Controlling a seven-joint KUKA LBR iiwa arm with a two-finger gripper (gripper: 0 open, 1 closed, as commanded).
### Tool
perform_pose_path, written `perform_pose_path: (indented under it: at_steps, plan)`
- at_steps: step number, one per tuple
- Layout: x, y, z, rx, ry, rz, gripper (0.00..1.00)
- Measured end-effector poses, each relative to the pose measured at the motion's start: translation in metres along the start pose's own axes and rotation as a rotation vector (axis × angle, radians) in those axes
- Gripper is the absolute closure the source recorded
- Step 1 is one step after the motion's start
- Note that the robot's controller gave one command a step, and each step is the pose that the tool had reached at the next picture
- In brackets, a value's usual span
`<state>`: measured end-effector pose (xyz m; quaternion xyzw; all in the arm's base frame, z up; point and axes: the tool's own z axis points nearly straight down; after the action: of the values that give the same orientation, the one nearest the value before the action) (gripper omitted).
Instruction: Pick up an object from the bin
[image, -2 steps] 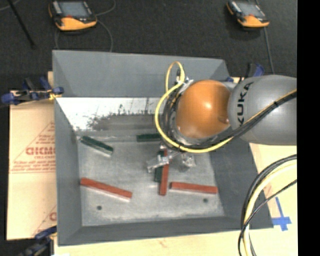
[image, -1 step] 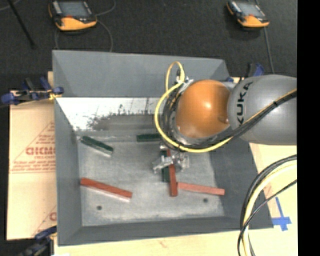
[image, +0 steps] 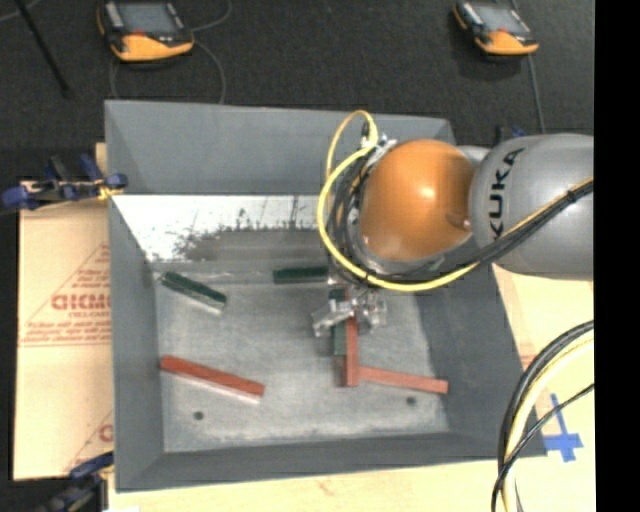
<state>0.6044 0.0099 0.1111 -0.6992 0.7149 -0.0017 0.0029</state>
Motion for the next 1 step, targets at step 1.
perform_pose_path:
  at_steps: [1]
  plan:
    - [0.0002, -0.0015, -0.0283, -0.001, 0.001, 0.009, 1.00]
